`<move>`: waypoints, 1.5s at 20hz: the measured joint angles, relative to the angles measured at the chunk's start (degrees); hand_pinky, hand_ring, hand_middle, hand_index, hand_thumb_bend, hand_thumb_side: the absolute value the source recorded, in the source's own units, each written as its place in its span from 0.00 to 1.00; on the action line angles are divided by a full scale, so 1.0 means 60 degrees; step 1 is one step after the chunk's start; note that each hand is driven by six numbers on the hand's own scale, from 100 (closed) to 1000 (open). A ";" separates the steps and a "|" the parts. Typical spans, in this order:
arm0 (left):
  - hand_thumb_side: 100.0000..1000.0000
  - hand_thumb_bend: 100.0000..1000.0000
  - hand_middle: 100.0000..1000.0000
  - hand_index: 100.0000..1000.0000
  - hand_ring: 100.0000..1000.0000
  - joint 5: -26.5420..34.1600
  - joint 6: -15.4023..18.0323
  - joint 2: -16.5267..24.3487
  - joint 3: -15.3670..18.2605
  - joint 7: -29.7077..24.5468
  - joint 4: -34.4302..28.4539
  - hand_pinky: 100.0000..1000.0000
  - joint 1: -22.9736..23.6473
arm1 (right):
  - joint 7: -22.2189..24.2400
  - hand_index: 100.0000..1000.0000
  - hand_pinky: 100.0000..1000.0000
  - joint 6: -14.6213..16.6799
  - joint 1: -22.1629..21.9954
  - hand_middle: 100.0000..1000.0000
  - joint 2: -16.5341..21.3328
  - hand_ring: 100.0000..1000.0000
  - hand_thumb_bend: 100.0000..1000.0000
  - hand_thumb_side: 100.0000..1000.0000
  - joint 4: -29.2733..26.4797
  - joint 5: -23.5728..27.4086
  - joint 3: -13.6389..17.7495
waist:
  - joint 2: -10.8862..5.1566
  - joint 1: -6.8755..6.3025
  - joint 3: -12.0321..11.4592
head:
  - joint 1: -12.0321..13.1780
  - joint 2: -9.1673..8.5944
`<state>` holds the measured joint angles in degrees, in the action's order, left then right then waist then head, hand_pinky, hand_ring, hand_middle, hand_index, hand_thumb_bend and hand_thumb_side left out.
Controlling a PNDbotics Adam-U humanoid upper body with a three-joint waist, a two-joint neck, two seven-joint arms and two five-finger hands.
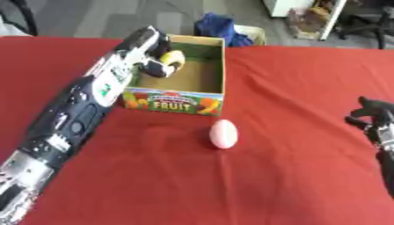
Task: Pick up objects on the table and place them in the box.
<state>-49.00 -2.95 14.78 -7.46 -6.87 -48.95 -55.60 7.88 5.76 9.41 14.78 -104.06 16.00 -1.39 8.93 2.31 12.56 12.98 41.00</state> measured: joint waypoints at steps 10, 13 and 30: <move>0.17 0.82 0.61 0.72 0.58 -0.0147 0.0140 -0.0113 0.0222 0.0408 0.0546 0.60 0.0053 | 0.0014 0.71 0.79 -0.0010 0.0024 0.54 -0.0003 1.00 0.00 0.43 0.0002 0.0005 -0.0009 | -0.0001 0.0002 -0.0039 | -0.0010 0.0000; 0.26 0.87 0.62 0.72 0.60 0.0131 0.0251 -0.0027 0.0226 0.0550 0.0134 0.60 0.0227 | 0.0013 0.71 0.79 -0.0010 0.0030 0.54 -0.0003 1.00 0.00 0.42 0.0003 0.0005 -0.0008 | -0.0002 -0.0010 -0.0079 | -0.0066 0.0000; 0.22 0.65 0.55 0.65 0.56 0.2657 0.1812 0.0945 0.0579 0.1504 -0.3961 0.58 0.2761 | 0.0902 0.72 0.80 0.0636 0.1671 0.57 0.1591 1.00 0.00 0.27 0.0161 -0.0285 -0.0846 | -0.0083 -0.0016 -0.0696 | -0.0678 0.0045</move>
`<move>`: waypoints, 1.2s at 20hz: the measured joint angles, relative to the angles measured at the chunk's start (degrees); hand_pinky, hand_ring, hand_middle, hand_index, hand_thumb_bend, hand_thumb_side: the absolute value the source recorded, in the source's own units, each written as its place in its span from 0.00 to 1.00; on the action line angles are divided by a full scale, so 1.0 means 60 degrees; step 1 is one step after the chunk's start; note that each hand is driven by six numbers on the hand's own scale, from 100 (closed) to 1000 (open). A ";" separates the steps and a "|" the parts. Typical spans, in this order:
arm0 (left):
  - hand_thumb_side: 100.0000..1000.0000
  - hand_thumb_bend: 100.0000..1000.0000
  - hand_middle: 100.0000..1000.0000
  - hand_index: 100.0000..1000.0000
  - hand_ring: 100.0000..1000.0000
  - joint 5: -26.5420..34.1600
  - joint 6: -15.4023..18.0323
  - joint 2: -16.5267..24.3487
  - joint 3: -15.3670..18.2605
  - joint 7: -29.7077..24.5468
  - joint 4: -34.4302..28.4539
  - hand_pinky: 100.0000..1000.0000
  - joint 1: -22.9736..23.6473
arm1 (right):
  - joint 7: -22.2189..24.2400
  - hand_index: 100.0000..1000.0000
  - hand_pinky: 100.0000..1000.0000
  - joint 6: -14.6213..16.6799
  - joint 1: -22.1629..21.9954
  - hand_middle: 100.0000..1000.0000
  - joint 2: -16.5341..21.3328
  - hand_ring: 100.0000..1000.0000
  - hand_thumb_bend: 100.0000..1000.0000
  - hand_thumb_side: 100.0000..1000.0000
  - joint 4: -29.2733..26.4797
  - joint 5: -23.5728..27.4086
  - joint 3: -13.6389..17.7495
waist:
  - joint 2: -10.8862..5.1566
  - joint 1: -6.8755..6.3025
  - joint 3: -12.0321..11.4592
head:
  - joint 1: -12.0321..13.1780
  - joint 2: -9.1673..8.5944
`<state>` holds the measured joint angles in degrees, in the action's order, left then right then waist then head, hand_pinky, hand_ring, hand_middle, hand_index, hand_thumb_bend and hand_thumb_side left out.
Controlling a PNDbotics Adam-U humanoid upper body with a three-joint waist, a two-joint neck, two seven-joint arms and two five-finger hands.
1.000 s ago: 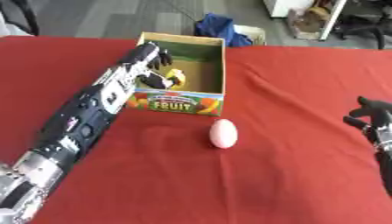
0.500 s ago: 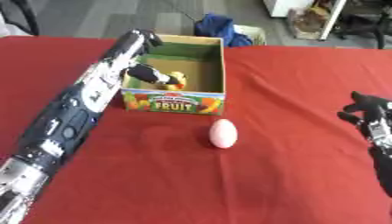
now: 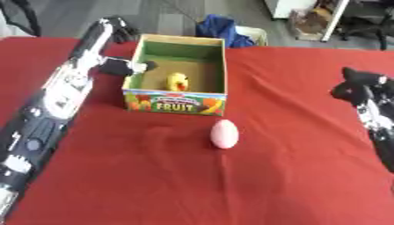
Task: Pick up objects on the table and place them in the box.
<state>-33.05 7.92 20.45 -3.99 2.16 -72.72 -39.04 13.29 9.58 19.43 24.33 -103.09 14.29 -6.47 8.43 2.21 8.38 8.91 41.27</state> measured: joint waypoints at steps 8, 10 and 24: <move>0.24 0.63 0.54 0.65 0.55 0.1123 -0.0156 -0.0054 0.0148 0.0202 -0.1826 0.57 0.1799 | 0.1110 0.75 0.80 0.1045 0.1501 0.63 0.0693 1.00 0.00 0.20 0.1233 -0.1028 -0.1520 | -0.0060 -0.0069 -0.0240 | -0.0306 0.0002; 0.24 0.62 0.54 0.64 0.55 0.1413 -0.0356 -0.0059 0.0177 0.0151 -0.2280 0.57 0.2243 | 0.1390 0.75 0.80 0.1305 0.1834 0.64 0.0686 1.00 0.00 0.19 0.1668 -0.1311 -0.1817 | -0.0088 -0.0068 -0.0257 | -0.0341 0.0005; 0.25 0.61 0.54 0.64 0.54 0.3450 -0.2182 -0.0041 0.0285 -0.0498 -0.5172 0.57 0.3243 | 0.3433 0.77 0.80 0.3185 0.2936 0.69 -0.0190 1.00 0.12 0.17 0.4654 -0.3364 -0.2498 | -0.0135 -0.0087 -0.0369 | -0.0535 0.0012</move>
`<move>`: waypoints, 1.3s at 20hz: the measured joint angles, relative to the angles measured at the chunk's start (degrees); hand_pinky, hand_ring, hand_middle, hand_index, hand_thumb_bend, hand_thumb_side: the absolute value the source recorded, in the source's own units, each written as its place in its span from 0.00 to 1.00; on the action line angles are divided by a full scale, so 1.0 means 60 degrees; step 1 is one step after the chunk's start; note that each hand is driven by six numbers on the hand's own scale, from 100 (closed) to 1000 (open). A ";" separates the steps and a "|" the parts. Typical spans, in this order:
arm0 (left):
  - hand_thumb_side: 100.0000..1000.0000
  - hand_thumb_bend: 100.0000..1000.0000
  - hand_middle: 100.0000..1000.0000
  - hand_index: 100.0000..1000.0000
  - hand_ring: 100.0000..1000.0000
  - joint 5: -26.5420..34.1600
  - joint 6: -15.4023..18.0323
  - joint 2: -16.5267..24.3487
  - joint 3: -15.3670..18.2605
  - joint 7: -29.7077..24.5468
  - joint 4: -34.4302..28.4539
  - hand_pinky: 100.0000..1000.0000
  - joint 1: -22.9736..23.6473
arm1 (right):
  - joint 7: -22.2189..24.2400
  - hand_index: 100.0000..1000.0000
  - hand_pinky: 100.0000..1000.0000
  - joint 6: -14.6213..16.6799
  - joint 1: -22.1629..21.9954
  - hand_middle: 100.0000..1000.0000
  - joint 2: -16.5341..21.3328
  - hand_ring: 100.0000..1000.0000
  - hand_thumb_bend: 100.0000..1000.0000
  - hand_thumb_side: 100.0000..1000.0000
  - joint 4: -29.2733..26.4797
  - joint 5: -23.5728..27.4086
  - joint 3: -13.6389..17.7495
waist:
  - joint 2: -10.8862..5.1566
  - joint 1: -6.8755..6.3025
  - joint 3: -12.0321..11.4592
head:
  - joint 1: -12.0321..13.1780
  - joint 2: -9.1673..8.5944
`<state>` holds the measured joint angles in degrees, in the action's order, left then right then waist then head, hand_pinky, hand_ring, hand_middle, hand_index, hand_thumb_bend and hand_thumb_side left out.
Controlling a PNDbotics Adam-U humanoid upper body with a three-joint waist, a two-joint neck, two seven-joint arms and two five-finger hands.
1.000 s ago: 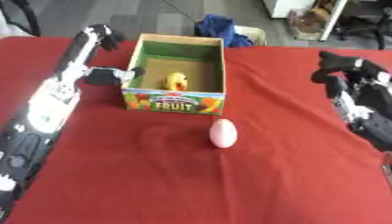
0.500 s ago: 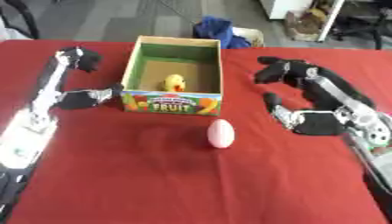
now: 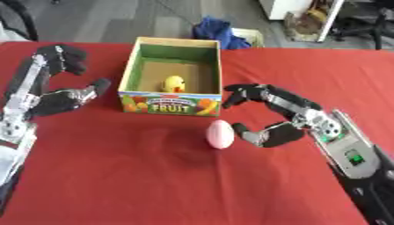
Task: Pick up objects on the table and place them in the box.
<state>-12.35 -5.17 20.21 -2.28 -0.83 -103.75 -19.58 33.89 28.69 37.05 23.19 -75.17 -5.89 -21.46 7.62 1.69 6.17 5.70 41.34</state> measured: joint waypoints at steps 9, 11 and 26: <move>0.25 0.61 0.53 0.64 0.54 0.1410 -0.0448 0.0158 0.0122 -0.0106 -0.0408 0.57 0.0082 | 0.0303 0.80 0.78 0.0286 0.0257 0.71 -0.0415 1.00 0.28 0.21 0.1172 -0.1399 0.0747 | -0.0033 -0.0041 -0.0049 | -0.0077 0.0000; 0.25 0.61 0.53 0.64 0.54 0.1651 -0.0463 0.0176 0.0144 -0.0121 -0.0409 0.57 0.0083 | 0.0145 0.80 0.78 0.0374 0.0327 0.72 -0.0496 1.00 0.30 0.20 0.1300 -0.1724 0.0875 | -0.0033 -0.0056 -0.0074 | -0.0096 0.0000; 0.25 0.61 0.53 0.65 0.54 0.1924 -0.0472 0.0209 0.0180 -0.0133 -0.0445 0.57 0.0084 | -0.2754 0.74 0.77 0.1001 0.0437 0.65 -0.1512 1.00 0.27 0.19 0.2871 -0.6457 0.0896 | -0.0033 -0.0094 -0.0233 | -0.0225 -0.0001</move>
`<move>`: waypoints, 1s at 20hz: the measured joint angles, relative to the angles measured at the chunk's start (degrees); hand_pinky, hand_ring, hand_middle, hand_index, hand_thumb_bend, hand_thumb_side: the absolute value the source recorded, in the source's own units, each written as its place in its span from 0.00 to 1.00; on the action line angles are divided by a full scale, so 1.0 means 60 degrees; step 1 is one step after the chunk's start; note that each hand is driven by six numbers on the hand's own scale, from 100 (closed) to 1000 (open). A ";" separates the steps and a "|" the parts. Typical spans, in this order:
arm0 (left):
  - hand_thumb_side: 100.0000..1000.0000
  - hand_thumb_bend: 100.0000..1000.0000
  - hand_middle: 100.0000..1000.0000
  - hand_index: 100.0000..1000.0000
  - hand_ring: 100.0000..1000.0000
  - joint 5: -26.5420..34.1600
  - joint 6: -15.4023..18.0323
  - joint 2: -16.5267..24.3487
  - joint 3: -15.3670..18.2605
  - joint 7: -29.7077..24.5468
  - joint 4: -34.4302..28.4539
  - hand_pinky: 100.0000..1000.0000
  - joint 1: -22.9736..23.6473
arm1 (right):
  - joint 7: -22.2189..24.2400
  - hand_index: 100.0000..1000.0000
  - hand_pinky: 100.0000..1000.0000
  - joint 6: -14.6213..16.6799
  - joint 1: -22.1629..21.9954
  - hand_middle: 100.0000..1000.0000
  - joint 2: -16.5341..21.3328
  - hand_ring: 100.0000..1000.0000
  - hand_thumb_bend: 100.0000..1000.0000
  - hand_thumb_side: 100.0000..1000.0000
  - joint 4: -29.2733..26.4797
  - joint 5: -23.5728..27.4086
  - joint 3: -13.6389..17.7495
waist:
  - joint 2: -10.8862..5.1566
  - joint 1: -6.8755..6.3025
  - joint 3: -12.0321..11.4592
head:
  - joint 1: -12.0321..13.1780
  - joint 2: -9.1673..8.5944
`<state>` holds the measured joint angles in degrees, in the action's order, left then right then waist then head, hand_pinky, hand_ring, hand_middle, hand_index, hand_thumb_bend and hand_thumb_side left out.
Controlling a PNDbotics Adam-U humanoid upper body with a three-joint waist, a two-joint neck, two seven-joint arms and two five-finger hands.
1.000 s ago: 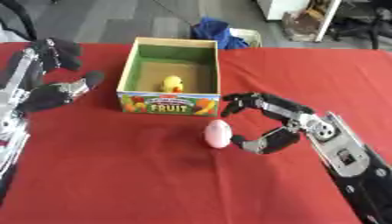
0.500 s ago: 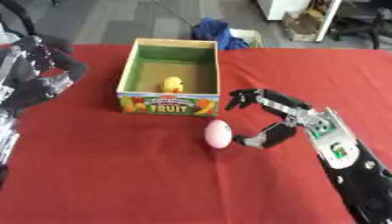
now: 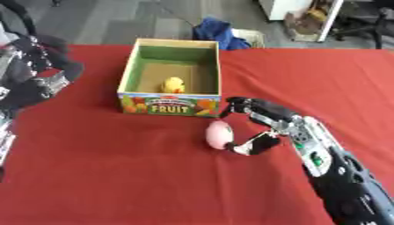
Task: Pick up objects on the table and place them in the box.
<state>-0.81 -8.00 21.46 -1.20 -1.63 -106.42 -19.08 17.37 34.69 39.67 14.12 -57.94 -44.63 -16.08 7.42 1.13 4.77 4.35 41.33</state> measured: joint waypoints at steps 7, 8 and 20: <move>0.25 0.61 0.53 0.65 0.54 0.0004 -0.0014 0.0000 0.0000 -0.0014 -0.0022 0.57 0.0000 | -0.0981 0.42 0.75 -0.0025 0.0058 0.55 -0.0159 0.96 0.05 0.00 0.0190 -0.0227 0.0030 | -0.0007 -0.0004 0.0009 | -0.0001 0.0000; 0.25 0.61 0.53 0.65 0.54 0.0004 -0.0016 0.0000 0.0000 -0.0017 -0.0022 0.57 0.0000 | -0.1126 0.41 0.75 -0.0061 0.0058 0.54 -0.0158 0.96 0.04 0.00 0.0173 -0.0197 0.0030 | -0.0007 -0.0004 0.0017 | -0.0001 0.0000; 0.25 0.61 0.53 0.64 0.54 0.0005 -0.0015 -0.0001 0.0000 -0.0025 -0.0029 0.57 0.0040 | -0.1142 0.40 0.75 -0.0832 0.0908 0.54 0.0818 0.93 0.03 0.00 -0.1375 0.1846 -0.0037 | -0.0007 0.0060 -0.0057 | 0.0013 -0.0011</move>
<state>-0.77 -8.09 21.45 -1.20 -1.78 -106.59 -18.84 10.51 29.70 45.12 19.02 -66.19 -33.56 -16.30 7.38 1.49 4.43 4.43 41.27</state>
